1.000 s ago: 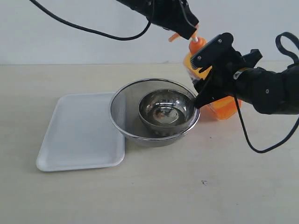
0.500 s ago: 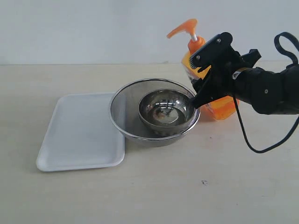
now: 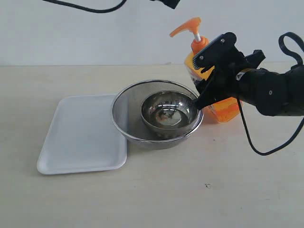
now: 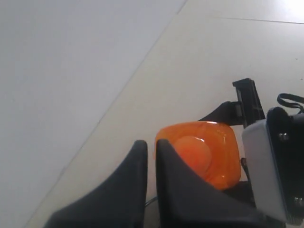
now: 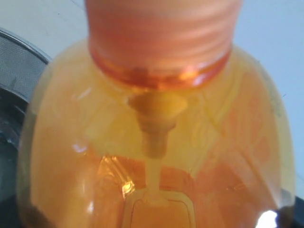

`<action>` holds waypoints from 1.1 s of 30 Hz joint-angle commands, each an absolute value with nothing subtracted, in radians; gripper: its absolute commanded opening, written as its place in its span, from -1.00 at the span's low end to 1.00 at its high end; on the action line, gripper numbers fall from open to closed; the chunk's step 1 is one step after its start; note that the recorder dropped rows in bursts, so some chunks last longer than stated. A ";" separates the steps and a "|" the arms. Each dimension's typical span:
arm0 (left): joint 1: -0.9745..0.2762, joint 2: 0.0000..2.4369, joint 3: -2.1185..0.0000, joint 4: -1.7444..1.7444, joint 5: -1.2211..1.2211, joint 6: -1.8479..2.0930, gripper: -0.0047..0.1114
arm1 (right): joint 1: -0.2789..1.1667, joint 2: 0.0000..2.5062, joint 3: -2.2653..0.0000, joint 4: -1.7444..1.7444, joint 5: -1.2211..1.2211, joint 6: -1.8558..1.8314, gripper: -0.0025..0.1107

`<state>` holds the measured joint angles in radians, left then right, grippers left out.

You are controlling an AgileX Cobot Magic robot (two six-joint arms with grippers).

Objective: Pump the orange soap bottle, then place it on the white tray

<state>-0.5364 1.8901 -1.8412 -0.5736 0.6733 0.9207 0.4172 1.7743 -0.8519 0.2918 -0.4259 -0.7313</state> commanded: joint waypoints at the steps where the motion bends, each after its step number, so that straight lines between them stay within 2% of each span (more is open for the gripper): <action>1: -0.534 1.931 -1.839 -0.595 0.681 0.908 -0.84 | 0.419 1.767 -0.859 0.278 -0.441 -0.733 -0.96; 33: -0.570 1.970 -1.839 -0.647 0.705 0.949 -0.84 | 0.419 1.767 -0.859 0.278 -0.438 -0.731 -0.96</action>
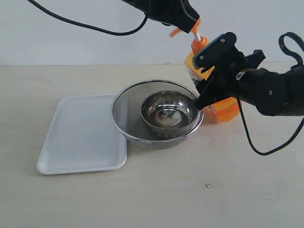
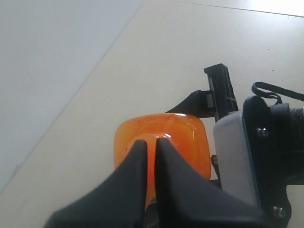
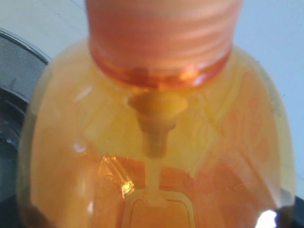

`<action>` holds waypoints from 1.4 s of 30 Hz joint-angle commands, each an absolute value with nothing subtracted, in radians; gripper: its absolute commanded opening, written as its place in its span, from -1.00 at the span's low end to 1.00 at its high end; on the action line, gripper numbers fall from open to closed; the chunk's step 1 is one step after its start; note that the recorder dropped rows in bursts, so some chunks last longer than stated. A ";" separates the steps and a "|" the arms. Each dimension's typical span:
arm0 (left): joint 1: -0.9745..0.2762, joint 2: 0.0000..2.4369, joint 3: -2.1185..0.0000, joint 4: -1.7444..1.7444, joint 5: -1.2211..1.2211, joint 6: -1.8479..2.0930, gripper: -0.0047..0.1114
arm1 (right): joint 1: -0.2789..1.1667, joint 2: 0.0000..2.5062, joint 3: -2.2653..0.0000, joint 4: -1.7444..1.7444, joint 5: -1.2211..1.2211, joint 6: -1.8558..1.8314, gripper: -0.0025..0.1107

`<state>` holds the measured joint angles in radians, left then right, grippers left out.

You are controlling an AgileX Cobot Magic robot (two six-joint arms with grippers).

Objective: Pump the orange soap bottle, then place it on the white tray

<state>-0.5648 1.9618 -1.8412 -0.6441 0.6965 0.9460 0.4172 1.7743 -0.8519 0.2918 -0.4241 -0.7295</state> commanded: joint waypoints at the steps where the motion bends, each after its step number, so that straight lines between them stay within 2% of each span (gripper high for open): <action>1: -0.570 1.972 -1.839 -0.647 0.703 0.949 -0.84 | 0.419 1.767 -0.859 0.278 -0.438 -0.731 -0.96; 17: -0.570 2.011 -1.839 -0.647 0.655 0.960 -0.84 | 0.419 1.767 -0.859 0.276 -0.437 -0.731 -0.96; 42: -0.570 2.062 -1.839 -0.634 0.762 0.958 -0.84 | 0.419 1.767 -0.859 0.276 -0.437 -0.731 -0.96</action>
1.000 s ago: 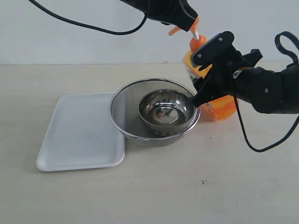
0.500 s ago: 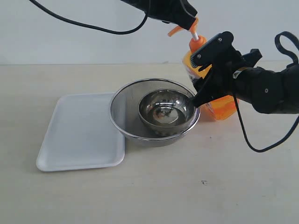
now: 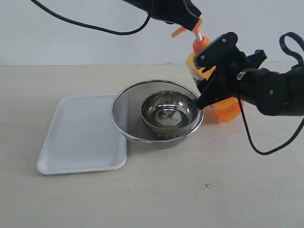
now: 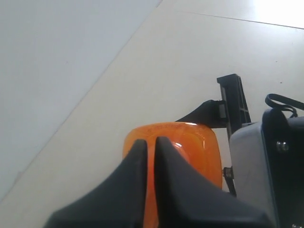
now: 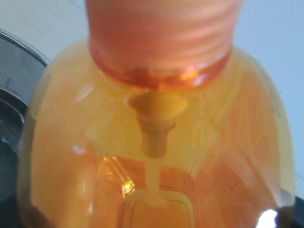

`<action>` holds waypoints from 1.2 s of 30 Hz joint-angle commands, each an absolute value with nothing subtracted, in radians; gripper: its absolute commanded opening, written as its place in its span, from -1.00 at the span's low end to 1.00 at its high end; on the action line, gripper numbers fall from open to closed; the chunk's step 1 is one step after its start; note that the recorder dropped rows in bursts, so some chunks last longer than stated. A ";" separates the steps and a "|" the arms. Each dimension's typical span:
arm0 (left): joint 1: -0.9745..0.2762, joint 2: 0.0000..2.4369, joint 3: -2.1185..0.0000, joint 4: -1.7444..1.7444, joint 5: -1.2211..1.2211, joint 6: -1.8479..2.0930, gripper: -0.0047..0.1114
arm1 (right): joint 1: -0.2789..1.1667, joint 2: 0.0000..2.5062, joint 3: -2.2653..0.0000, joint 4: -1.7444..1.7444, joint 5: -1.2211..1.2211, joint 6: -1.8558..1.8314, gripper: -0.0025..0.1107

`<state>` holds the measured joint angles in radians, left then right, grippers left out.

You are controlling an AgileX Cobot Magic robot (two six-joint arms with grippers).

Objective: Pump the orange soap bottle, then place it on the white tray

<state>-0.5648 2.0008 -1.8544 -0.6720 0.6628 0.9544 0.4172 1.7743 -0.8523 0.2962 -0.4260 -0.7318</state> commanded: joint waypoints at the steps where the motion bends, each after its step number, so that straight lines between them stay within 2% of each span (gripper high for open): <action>1: -0.570 2.067 -1.839 -0.634 0.763 0.958 -0.84 | 0.419 1.767 -0.859 0.276 -0.437 -0.731 -0.96; 36: -0.582 2.170 -1.839 -0.631 0.789 0.949 -0.84 | 0.419 1.767 -0.859 0.277 -0.439 -0.731 -0.96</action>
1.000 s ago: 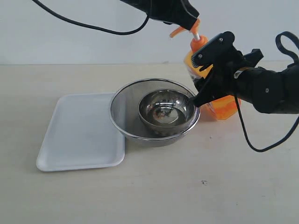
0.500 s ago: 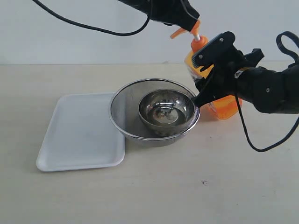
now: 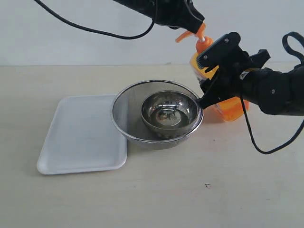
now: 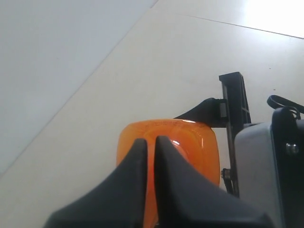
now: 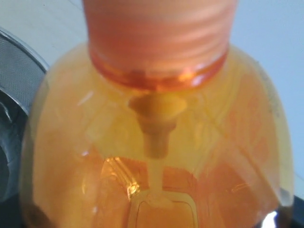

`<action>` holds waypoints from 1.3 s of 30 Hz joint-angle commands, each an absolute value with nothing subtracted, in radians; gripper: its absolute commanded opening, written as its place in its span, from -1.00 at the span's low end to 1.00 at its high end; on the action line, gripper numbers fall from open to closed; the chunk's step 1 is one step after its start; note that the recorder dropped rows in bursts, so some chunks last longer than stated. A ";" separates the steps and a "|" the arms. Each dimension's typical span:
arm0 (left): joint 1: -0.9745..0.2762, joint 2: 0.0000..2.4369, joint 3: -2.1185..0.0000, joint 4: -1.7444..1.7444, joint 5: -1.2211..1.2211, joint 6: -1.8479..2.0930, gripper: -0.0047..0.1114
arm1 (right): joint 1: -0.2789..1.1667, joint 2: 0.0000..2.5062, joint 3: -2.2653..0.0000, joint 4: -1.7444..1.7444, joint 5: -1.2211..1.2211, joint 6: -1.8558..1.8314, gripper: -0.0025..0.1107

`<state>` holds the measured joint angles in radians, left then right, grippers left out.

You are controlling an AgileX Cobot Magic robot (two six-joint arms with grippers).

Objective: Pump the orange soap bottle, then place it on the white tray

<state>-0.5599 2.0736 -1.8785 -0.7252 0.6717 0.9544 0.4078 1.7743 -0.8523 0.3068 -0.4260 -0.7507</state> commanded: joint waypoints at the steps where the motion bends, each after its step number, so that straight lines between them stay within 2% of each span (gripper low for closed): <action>1: -0.590 2.175 -1.839 -0.626 0.789 0.949 -0.84 | 0.419 1.767 -0.859 0.277 -0.439 -0.731 -0.96; 7: -0.628 2.210 -1.839 -0.602 0.786 0.949 -0.84 | 0.419 1.767 -0.859 0.277 -0.437 -0.731 -0.96; 27: -0.628 2.208 -1.839 -0.597 0.774 0.945 -0.84 | 0.419 1.767 -0.859 0.277 -0.437 -0.731 -0.96; 39: -0.626 2.075 -1.839 -0.557 0.703 0.945 -0.84 | 0.419 1.767 -0.859 0.277 -0.437 -0.731 -0.96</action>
<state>-0.6059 2.0572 -1.8754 -0.6178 0.6133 0.9507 0.3968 1.7743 -0.8523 0.3168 -0.4281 -0.7633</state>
